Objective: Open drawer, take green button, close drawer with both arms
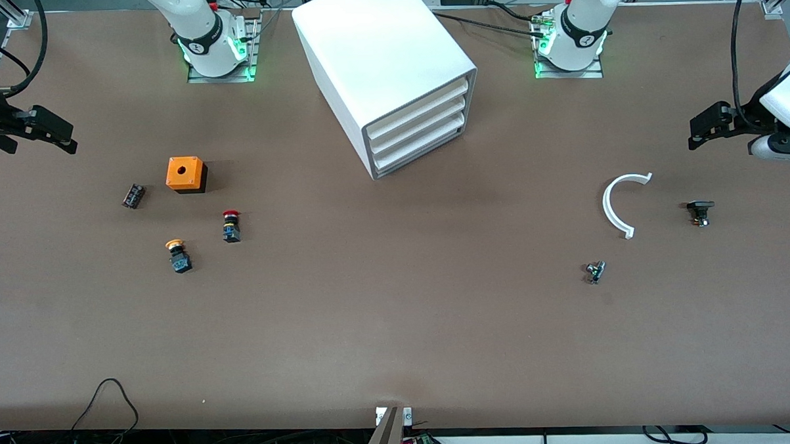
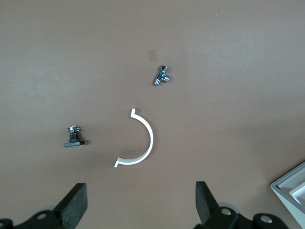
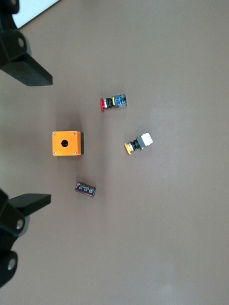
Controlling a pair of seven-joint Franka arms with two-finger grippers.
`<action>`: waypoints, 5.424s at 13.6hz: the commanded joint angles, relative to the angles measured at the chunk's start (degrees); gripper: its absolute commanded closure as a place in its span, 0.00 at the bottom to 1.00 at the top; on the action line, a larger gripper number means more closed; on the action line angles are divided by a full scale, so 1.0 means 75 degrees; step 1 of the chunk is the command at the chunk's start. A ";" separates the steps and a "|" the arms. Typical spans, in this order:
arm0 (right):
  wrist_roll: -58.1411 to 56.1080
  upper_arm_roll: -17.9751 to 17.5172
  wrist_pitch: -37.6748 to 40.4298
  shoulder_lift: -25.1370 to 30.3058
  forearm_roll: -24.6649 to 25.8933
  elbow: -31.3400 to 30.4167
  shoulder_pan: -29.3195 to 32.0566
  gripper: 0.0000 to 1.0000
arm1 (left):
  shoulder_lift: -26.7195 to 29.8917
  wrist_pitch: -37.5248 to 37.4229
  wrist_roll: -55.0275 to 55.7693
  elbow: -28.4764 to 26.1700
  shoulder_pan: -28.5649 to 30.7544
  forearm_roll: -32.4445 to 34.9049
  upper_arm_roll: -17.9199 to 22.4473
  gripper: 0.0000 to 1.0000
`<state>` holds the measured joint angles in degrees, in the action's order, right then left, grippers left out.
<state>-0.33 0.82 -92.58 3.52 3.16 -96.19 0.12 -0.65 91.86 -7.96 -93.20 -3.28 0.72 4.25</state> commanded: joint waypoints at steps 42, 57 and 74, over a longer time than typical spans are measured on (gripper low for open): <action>-0.0003 -0.0098 -0.0582 0.0761 -0.0023 -0.1061 0.0007 0.00 | -0.3500 0.2327 -0.1997 -0.3567 -0.0290 -0.6119 -0.2849 0.00; -0.0003 -0.0145 -0.1846 -0.1254 -0.0595 -0.1050 -0.1105 0.00 | -0.3582 0.3537 -0.1985 -0.4097 -0.0184 -0.6683 -0.3498 1.00; -0.1146 -0.0436 -0.2234 -0.4791 -0.0749 0.2803 -0.4668 0.00 | -0.1322 0.5131 -0.2196 -0.2901 0.0085 -0.4410 -0.1388 0.00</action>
<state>-3.07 -1.35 -110.22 -27.24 -1.90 -82.91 -34.11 -17.20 131.60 -25.56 -113.55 -2.62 -34.47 -8.72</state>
